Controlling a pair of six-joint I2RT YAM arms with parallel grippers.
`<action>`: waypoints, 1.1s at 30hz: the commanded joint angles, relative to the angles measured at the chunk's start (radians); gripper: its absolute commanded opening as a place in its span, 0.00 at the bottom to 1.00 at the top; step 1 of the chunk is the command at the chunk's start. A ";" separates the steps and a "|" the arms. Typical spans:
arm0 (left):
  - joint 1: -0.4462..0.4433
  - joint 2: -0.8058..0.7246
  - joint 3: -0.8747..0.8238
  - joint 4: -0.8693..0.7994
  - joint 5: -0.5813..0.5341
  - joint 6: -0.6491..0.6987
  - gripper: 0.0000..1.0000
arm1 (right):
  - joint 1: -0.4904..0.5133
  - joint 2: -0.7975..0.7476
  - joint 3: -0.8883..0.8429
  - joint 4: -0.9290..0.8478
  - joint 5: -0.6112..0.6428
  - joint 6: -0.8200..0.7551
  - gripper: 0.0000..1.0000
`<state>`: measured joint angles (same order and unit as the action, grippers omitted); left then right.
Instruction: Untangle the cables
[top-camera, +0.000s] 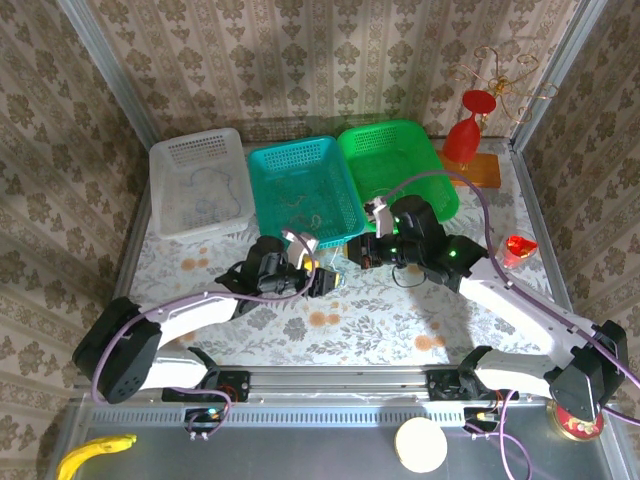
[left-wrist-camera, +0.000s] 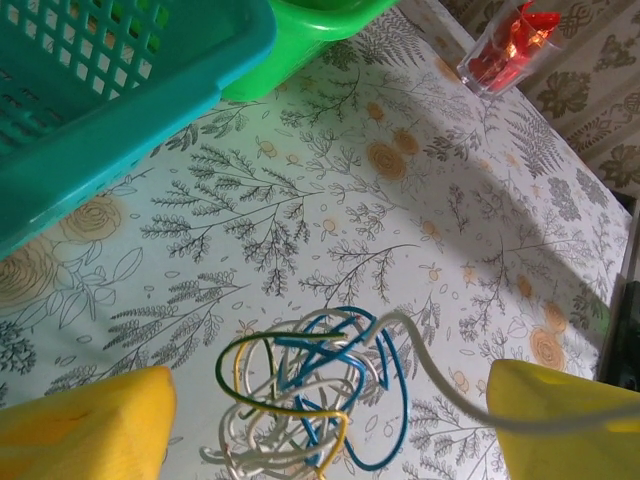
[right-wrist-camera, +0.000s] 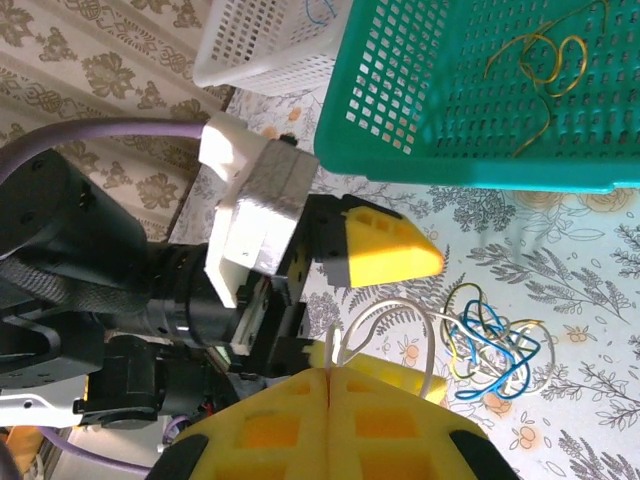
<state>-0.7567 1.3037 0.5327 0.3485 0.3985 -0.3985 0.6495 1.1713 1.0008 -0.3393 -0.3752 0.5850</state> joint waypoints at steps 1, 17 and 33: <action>0.001 0.035 0.042 0.075 0.028 0.015 0.80 | 0.015 -0.025 -0.002 0.029 -0.015 0.024 0.00; -0.017 0.203 0.022 0.260 0.034 -0.013 0.42 | 0.025 -0.071 0.094 0.034 -0.023 0.064 0.00; -0.016 0.184 -0.159 0.344 -0.003 -0.056 0.23 | -0.186 -0.048 0.371 0.128 -0.146 0.167 0.00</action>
<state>-0.7708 1.5101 0.4015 0.6582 0.4095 -0.4347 0.4950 1.1255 1.3056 -0.2829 -0.4633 0.7090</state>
